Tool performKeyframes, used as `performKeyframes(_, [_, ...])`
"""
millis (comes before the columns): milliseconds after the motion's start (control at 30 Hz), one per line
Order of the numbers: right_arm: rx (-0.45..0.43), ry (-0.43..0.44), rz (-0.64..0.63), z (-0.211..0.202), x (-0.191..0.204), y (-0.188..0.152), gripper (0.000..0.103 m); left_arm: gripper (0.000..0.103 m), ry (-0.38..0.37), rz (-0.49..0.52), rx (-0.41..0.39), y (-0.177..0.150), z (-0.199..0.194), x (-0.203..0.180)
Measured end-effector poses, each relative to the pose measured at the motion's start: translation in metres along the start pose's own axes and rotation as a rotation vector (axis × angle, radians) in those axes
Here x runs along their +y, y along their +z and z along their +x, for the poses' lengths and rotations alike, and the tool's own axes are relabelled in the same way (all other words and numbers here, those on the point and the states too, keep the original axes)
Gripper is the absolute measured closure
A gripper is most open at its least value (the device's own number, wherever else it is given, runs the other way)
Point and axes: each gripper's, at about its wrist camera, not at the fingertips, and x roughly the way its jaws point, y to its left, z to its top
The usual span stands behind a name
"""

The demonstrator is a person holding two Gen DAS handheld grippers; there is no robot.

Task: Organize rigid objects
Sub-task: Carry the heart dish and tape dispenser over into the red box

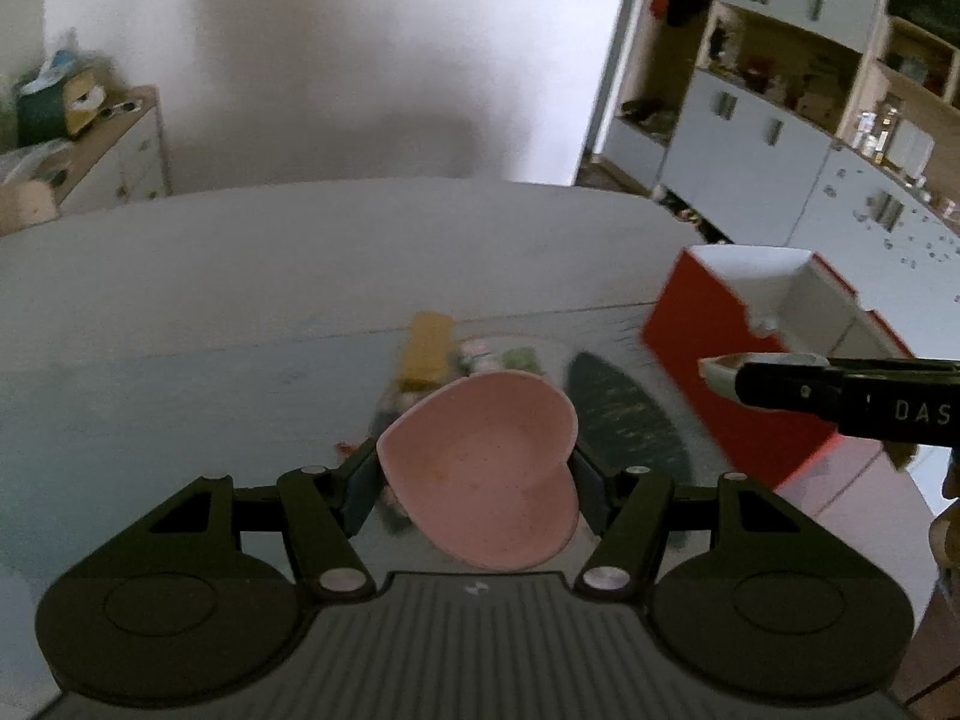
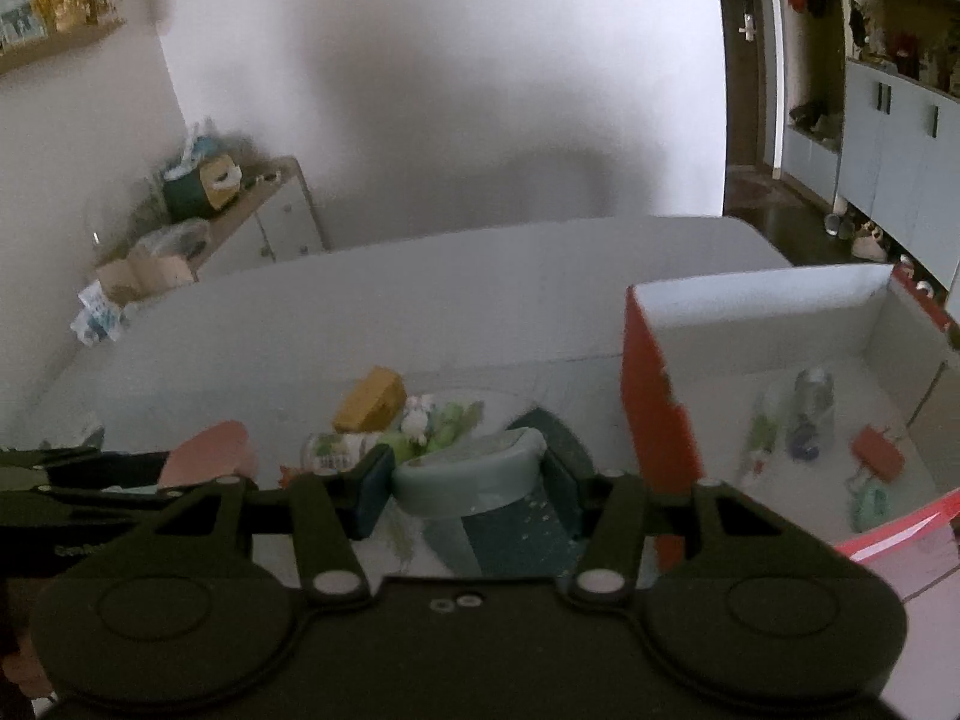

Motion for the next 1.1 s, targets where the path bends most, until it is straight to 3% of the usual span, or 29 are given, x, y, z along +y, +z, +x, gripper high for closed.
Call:
performKeyframes(533, [-0.063,0.0,0.036,-0.036,-0.082,0.011,0.049,0.038,-0.063,0.102,-0.036,0.031,0.006,-0.101])
performKeyframes(1100, [-0.051,-0.027,0.056,-0.034,-0.198,0.016,0.049,0.038,-0.043,0.172,0.016,0.059,0.073,-0.213])
